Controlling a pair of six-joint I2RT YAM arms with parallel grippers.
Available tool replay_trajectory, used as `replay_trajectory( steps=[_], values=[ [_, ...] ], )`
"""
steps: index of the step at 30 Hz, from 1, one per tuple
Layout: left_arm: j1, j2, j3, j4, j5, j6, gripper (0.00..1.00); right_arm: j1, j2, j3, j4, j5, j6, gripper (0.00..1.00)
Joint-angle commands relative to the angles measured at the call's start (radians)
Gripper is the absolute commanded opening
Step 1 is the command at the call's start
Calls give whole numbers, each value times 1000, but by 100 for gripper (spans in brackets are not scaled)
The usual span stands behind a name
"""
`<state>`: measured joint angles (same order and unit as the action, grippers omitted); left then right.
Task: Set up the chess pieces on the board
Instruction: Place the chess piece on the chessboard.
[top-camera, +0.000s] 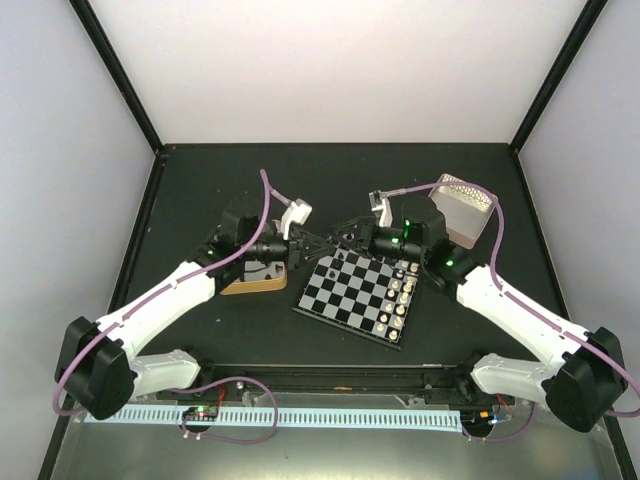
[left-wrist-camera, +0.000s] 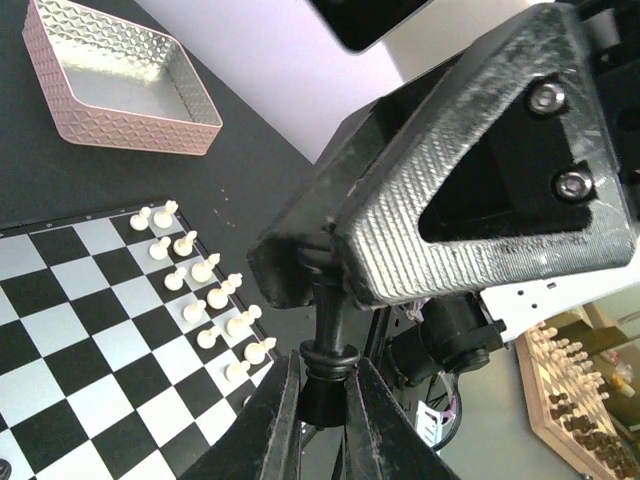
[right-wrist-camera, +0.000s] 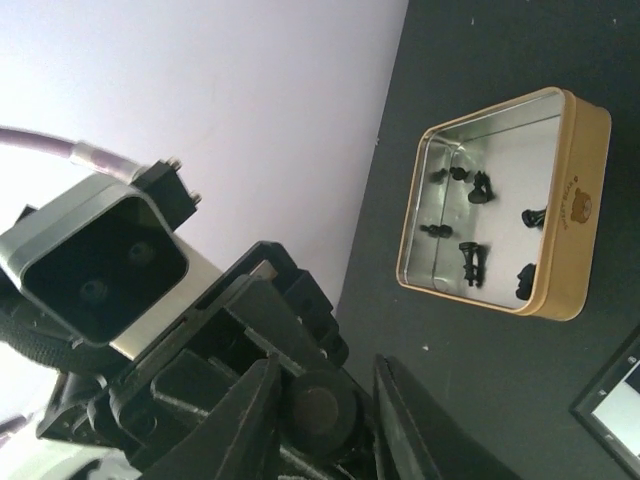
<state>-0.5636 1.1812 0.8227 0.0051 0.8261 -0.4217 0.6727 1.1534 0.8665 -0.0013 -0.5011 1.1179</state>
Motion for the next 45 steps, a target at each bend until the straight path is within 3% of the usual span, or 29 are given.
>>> replay_trajectory(
  steps=[1, 5, 10, 14, 19, 34, 39, 45],
  values=[
    [-4, 4, 40, -4, 10, 20, 2, 2, 2, 48, -81, 26, -102, 21],
    [-3, -10, 43, 11, 13, -1, 10, 2, 13, 42, -42, 9, -65, 11],
    [-2, -48, 17, 120, -30, -107, 49, 2, -15, -67, 151, 41, 153, 10],
    [-2, -87, -75, 272, -149, -242, 59, 2, -5, -135, 386, 66, 366, 10],
    [-4, -116, -180, 407, -236, -372, 59, 2, 6, -146, 478, 114, 477, 10],
    [-5, -103, -216, 546, -236, -423, 47, 5, 68, -205, 594, 69, 592, 10],
    [-5, -89, -209, 537, -223, -423, 34, 5, 76, -219, 617, 64, 609, 11],
    [-8, -83, -213, 504, -218, -414, 37, 5, 84, -223, 650, 65, 624, 11]
  ],
)
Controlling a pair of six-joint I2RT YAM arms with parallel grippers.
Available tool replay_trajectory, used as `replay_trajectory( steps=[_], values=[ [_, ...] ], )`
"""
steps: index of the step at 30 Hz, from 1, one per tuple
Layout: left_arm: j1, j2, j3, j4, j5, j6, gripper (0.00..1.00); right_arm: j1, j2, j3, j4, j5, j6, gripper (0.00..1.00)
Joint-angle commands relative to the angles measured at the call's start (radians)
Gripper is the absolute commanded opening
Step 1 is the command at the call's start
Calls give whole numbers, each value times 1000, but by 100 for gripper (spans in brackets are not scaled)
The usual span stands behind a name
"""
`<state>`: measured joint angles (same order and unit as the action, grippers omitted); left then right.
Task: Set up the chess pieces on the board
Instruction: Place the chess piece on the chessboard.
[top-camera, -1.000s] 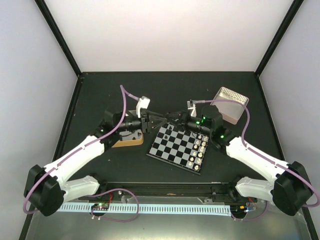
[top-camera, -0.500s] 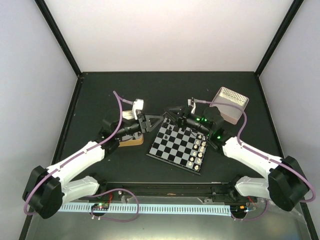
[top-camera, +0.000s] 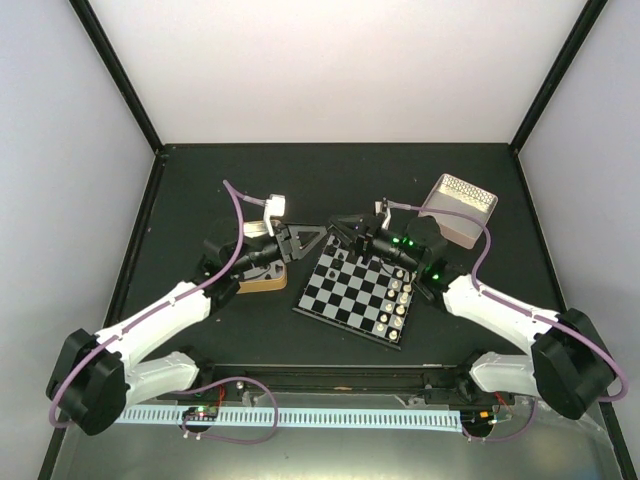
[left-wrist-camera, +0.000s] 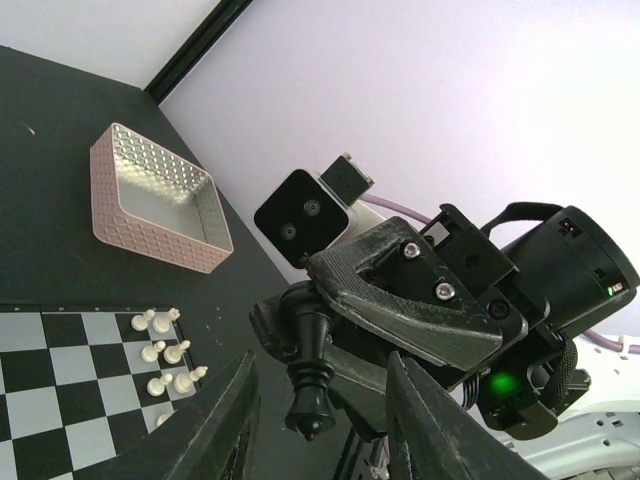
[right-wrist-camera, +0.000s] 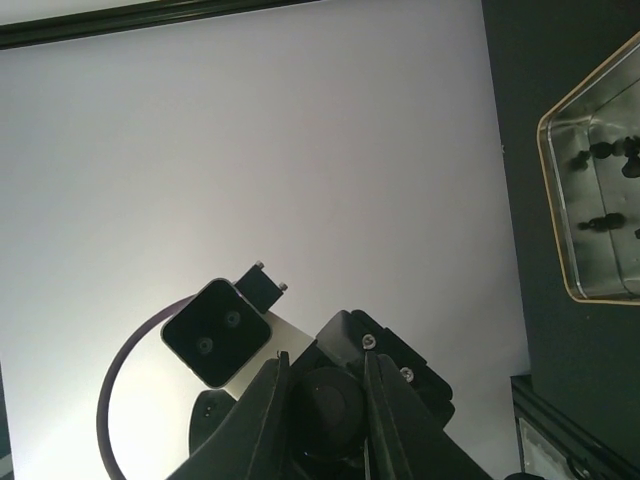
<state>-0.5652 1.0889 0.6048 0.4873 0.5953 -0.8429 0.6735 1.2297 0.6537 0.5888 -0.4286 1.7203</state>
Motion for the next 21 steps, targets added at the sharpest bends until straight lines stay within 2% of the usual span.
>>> replay_trajectory(
  steps=[1, 6, 10, 14, 17, 19, 21],
  values=[
    [-8, 13, 6, 21, 16, 9, 37, 4, 10, -10, 61, -8, 24, 11],
    [-12, 17, 19, -2, 21, 33, 26, 4, 9, -12, 72, -10, 33, 10],
    [-13, 13, 29, -13, 20, 48, 8, 5, 11, -10, 58, -15, 29, 10],
    [-13, -2, 40, -59, 4, 69, 2, 4, 5, -12, 30, -9, 6, 13],
    [-13, -17, 80, -198, -42, 113, 3, 1, -15, -4, -57, 4, -72, 32],
    [-12, -13, 120, -344, -82, 159, 3, -10, -38, -2, -159, 4, -159, 47],
    [-10, 4, 168, -510, -103, 220, 3, -25, -66, -6, -275, 11, -253, 57]
  ],
)
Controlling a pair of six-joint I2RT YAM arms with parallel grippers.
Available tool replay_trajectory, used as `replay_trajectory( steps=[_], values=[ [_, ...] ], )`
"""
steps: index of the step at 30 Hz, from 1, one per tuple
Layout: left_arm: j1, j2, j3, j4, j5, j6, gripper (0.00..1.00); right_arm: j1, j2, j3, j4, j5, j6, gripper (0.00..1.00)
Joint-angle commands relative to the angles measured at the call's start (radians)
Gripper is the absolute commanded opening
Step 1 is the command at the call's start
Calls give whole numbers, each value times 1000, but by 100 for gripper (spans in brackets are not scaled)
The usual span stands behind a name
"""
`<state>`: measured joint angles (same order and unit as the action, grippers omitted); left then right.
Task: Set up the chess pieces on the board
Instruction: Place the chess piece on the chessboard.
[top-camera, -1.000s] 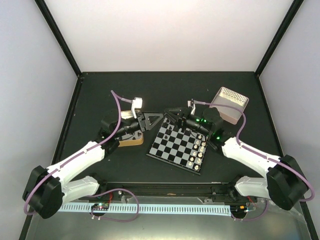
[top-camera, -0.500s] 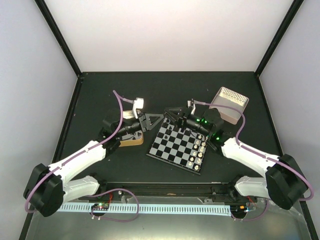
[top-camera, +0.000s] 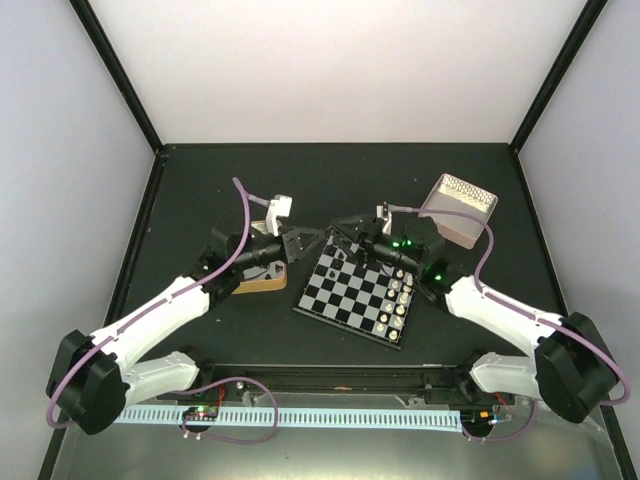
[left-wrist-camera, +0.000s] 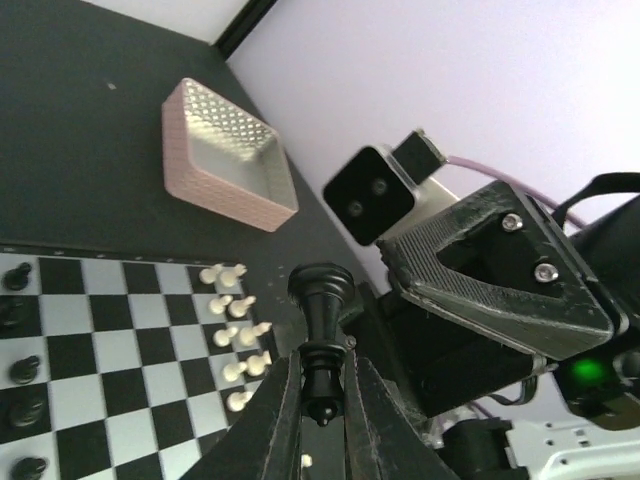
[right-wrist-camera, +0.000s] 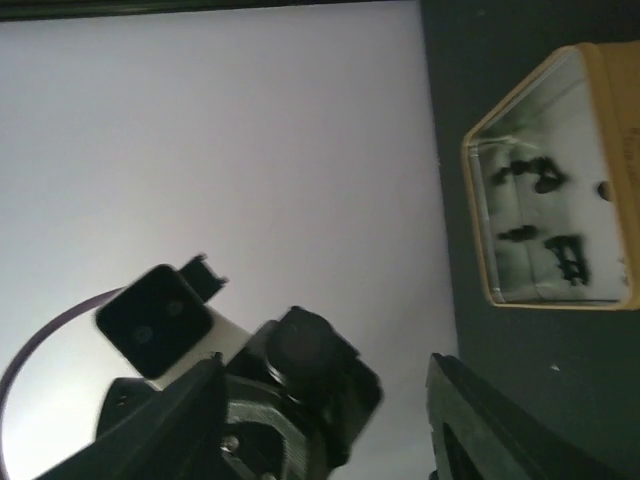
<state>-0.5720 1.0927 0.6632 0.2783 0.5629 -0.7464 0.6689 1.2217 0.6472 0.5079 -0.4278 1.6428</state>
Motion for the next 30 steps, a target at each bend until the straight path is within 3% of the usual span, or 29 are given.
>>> replay_trajectory(
  steps=[1, 9, 18, 30],
  values=[
    [-5, 13, 129, -383, -82, 156, 3, -28, -83, -8, -245, 24, -220, 61],
    [-4, 264, 373, -972, -251, 341, 4, -105, -295, -57, -674, 295, -499, 68],
    [-11, 534, 611, -1181, -265, 420, 5, -121, -436, -40, -934, 591, -656, 68],
    [-43, 754, 782, -1309, -309, 449, 6, -124, -411, -41, -938, 650, -710, 68]
  ],
)
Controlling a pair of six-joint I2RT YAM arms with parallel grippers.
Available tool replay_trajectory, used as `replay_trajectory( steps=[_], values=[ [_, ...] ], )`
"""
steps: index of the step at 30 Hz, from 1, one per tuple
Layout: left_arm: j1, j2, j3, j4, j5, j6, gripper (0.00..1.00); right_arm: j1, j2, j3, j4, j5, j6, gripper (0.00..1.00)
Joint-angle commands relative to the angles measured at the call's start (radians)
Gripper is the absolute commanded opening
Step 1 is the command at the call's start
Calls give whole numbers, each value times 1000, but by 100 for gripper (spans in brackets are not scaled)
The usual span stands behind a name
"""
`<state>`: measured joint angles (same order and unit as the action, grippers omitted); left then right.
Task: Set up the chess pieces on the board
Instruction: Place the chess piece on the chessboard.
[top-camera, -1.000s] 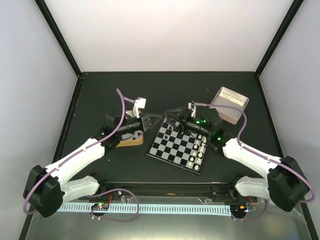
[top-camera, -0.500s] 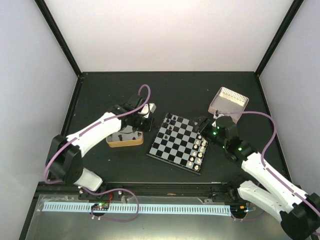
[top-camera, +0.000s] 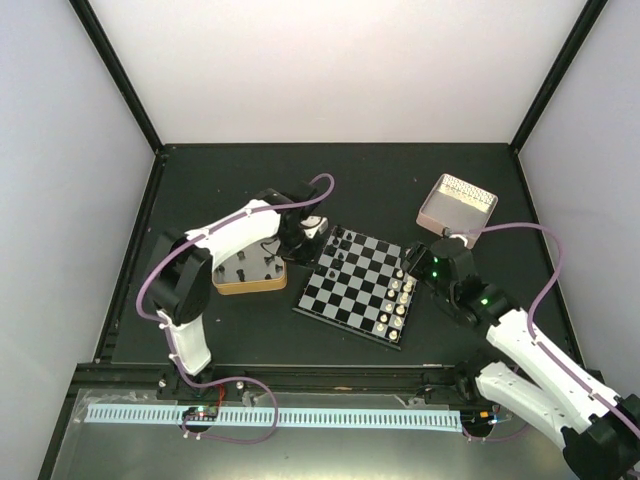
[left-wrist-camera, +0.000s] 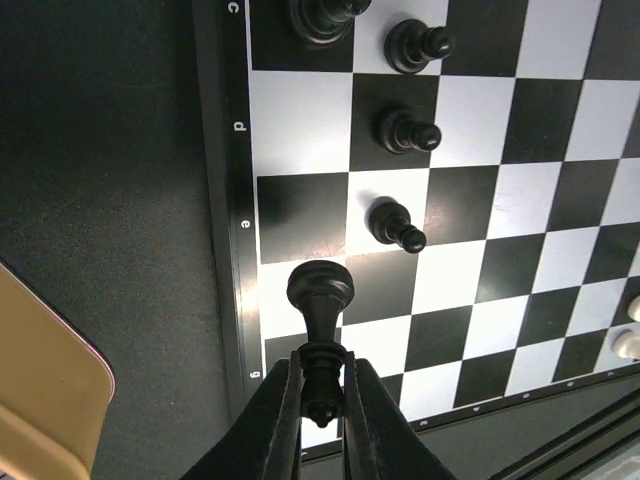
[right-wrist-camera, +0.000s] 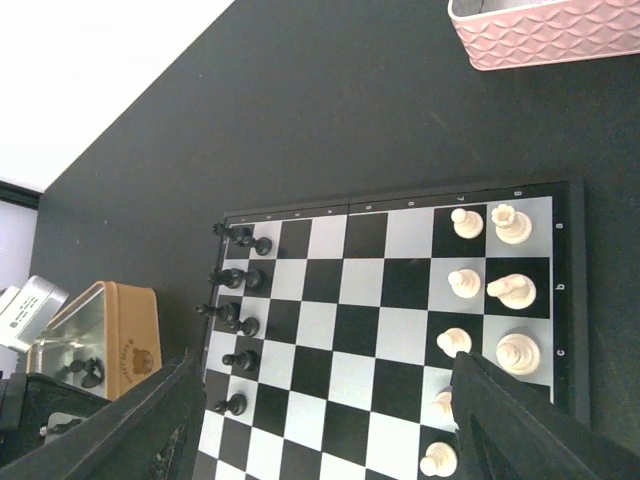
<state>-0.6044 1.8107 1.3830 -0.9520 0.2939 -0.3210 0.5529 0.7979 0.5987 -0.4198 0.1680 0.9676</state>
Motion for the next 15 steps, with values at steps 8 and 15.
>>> replay_trajectory(
  steps=[8, 15],
  values=[
    [-24, 117, 121, -118, -30, 44, 9, -8, 34, 10, -7, 54, -46, 68],
    [-35, 176, 171, -122, -28, 42, 10, -10, 31, 12, -9, 48, -49, 68]
  ],
)
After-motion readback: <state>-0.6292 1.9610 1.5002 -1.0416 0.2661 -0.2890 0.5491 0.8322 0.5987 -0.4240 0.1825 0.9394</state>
